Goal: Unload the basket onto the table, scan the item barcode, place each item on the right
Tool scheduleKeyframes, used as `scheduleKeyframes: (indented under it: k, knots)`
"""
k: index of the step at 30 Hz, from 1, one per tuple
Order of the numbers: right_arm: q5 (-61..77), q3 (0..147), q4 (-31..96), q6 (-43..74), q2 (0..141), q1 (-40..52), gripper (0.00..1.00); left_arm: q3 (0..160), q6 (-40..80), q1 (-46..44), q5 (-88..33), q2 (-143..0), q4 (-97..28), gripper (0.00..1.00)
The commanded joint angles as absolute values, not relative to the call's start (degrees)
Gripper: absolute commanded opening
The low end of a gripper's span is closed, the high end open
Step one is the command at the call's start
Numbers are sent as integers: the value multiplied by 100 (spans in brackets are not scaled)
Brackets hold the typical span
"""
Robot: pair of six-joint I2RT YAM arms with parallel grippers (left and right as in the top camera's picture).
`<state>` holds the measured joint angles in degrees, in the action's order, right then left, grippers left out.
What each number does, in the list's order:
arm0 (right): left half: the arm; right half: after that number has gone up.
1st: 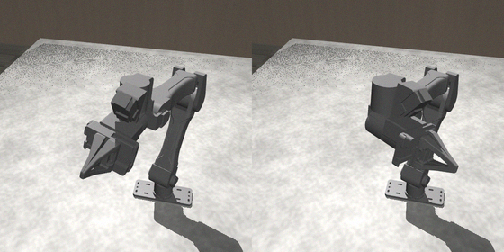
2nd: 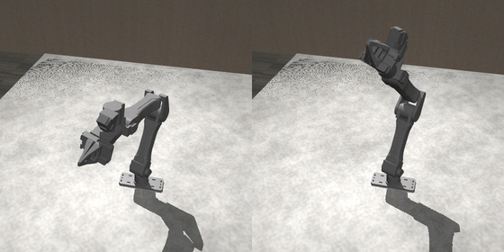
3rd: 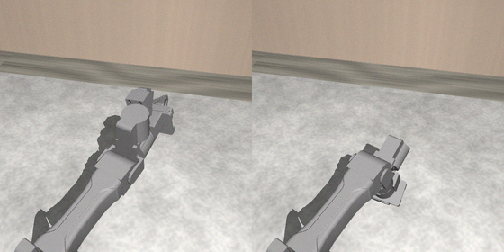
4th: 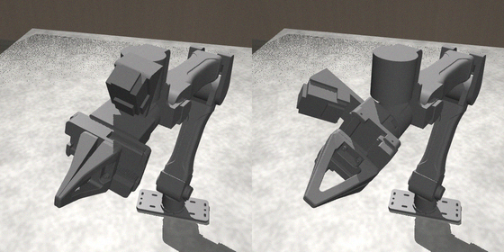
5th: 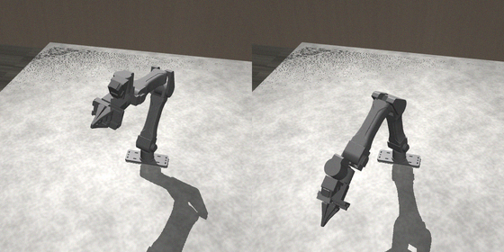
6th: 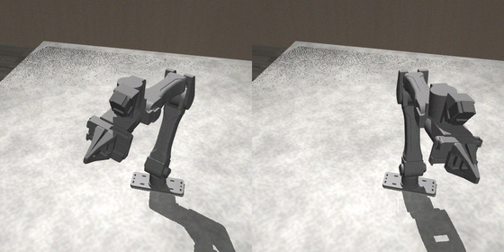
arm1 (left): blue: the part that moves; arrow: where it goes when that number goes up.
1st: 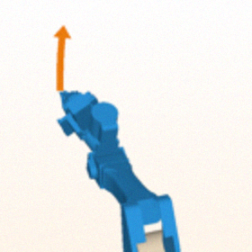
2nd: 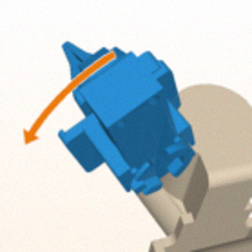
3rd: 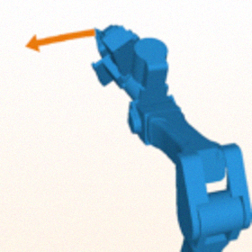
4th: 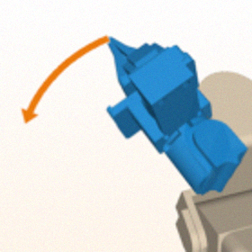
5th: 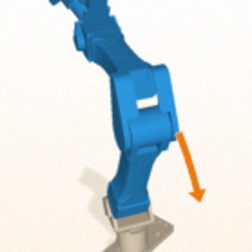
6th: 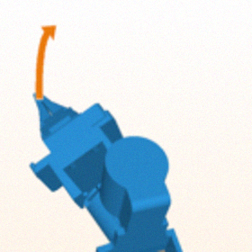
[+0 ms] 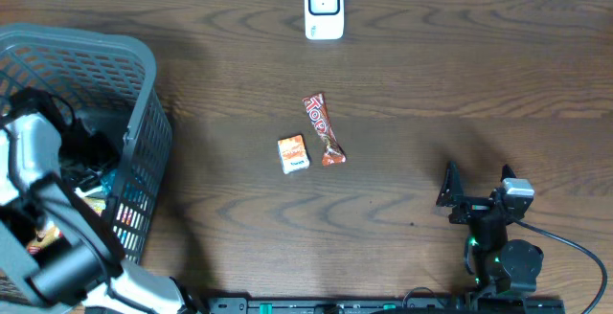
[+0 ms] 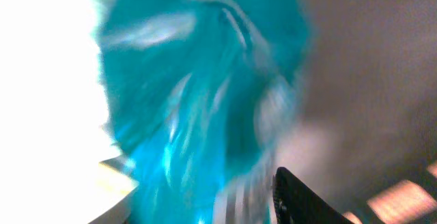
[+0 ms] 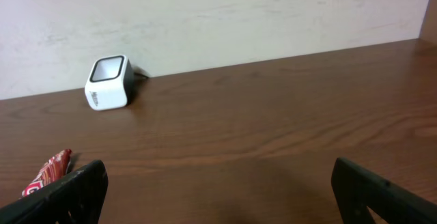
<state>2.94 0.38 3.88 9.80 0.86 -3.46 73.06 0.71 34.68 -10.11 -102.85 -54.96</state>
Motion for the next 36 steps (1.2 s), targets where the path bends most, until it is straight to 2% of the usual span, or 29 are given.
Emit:
scheduleKeyframes:
  k: [1, 8, 12, 13, 24, 34, 36]
  knots:
    - [270, 32, 410, 915, 71, -296, 99, 7498, 191, 3507, -941, -9338, -5428, 47]
    - [270, 32, 410, 915, 71, -296, 99, 7498, 399, 3507, -941, -8311, -5271, 48]
    - [270, 32, 410, 915, 71, -296, 99, 7397, 408, 3507, -939, -8344, -5417, 80]
    - [270, 32, 410, 915, 71, -296, 99, 7323, 419, 3507, -941, -8381, -5413, 83]
    - [270, 32, 410, 915, 71, -296, 99, 6814, -725, 3020, -1009, -9537, -5109, 84]
    - [270, 32, 410, 915, 71, -296, 99, 6796, -921, 2731, -972, -10634, -5103, 84]
    - [270, 32, 410, 915, 71, -296, 99, 6794, -917, 2731, -943, -10851, -5107, 80]
